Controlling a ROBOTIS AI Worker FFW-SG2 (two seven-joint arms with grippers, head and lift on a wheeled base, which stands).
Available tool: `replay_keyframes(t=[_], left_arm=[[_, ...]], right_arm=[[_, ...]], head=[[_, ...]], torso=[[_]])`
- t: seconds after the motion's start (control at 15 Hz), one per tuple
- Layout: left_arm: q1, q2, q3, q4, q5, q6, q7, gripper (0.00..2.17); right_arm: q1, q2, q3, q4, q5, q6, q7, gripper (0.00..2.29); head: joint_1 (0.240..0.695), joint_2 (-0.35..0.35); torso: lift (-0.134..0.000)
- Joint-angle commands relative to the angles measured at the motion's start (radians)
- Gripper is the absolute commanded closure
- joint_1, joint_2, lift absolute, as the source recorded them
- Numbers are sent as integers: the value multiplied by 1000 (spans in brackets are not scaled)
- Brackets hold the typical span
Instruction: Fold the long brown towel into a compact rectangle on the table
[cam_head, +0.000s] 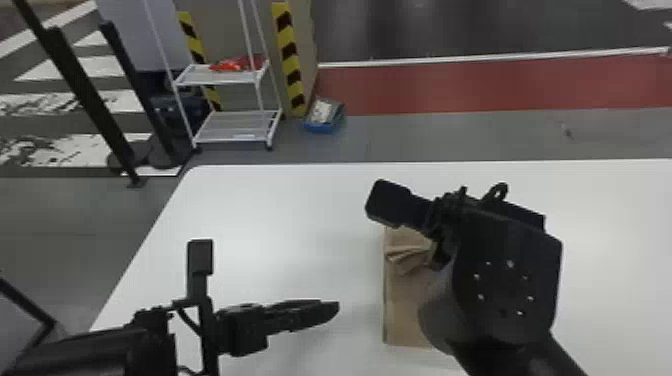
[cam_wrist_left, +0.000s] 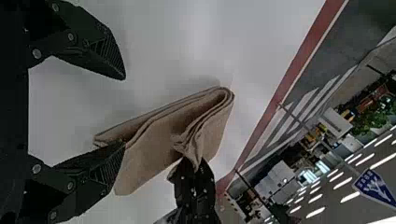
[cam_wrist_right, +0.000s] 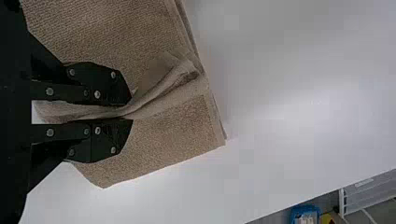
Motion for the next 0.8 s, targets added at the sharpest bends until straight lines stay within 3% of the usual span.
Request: replay_keyframes(t=[0.0,0.07,0.4,0.73], left_arm=[[17,-5,-28,-2,20,-13,-17,1784],[29,-6,-43,-11,38,-31,-19,1912],[96,-8,-140,-17,64,-317,-53,1916],[92,-6,-247,47,44,-387,-62,1916]], right_arm=[[1,2,-16,-14,0,-1,5,1001],[0,2,-20,-17,0,2,5,1001],[9,2,-28,-28,2,2,5,1001],[17,2,-28,-49,2,2,5,1001]], head=[[695,133],[695,123],[695,60],[695,4]], torso=[[-125],[-125],[-125],[-125]])
